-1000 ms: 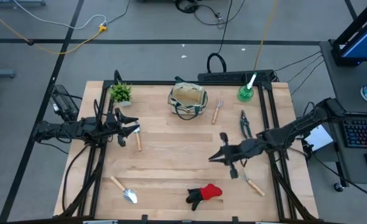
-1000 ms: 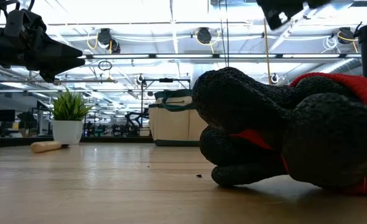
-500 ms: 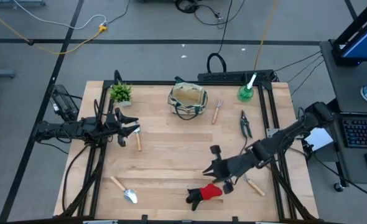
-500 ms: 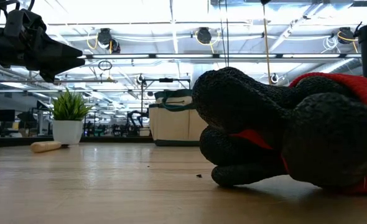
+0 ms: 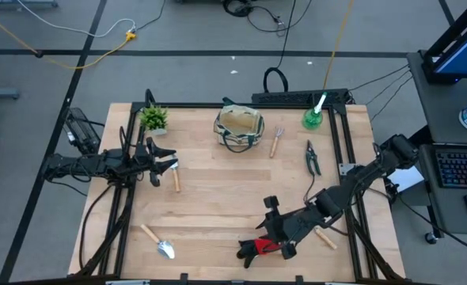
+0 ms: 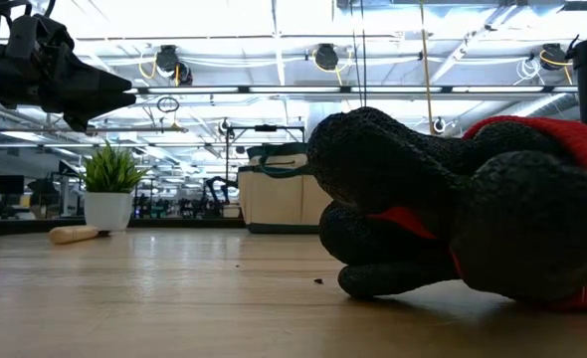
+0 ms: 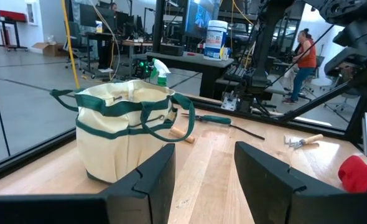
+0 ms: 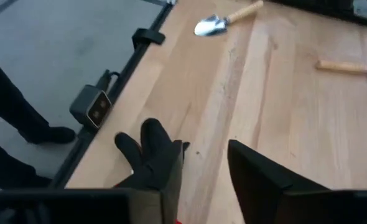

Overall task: Pick & Place Garden tools in Gardening bag
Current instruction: Put the red gloves into the gardening bag

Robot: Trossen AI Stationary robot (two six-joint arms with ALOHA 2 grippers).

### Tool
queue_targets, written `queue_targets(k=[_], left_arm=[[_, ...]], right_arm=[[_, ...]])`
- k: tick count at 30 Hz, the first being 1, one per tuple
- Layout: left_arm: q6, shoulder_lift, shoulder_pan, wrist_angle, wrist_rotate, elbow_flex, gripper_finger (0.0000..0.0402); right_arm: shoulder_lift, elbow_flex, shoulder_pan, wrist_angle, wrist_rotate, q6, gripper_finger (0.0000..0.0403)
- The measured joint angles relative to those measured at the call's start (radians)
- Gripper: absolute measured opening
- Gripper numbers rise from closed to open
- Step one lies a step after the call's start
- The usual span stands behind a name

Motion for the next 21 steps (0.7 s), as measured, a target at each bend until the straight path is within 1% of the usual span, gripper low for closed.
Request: queue_targets(k=[3, 5, 10, 17, 21], left_arm=[[0.004, 0.0, 0.0, 0.0, 0.0, 0.0, 0.017], [0.014, 0.0, 0.0, 0.0, 0.0, 0.0, 0.017], [0.051, 0.0, 0.0, 0.0, -0.001, 0.0, 0.017], [0.054, 0.0, 0.0, 0.0, -0.001, 0.0, 0.017], [0.055, 0.0, 0.0, 0.0, -0.001, 0.0, 0.017]], right_arm=[[0.0, 0.0, 0.013, -0.008, -0.006, 0.021, 0.015], [0.0, 0.0, 0.02, -0.025, -0.032, 0.022, 0.0164], [0.0, 0.0, 0.019, -0.075, -0.031, 0.029, 0.0193], [0.004, 0.0, 0.02, -0.12, -0.032, 0.016, 0.0223], [0.033, 0.0, 0.019, -0.127, -0.038, 0.018, 0.0234]])
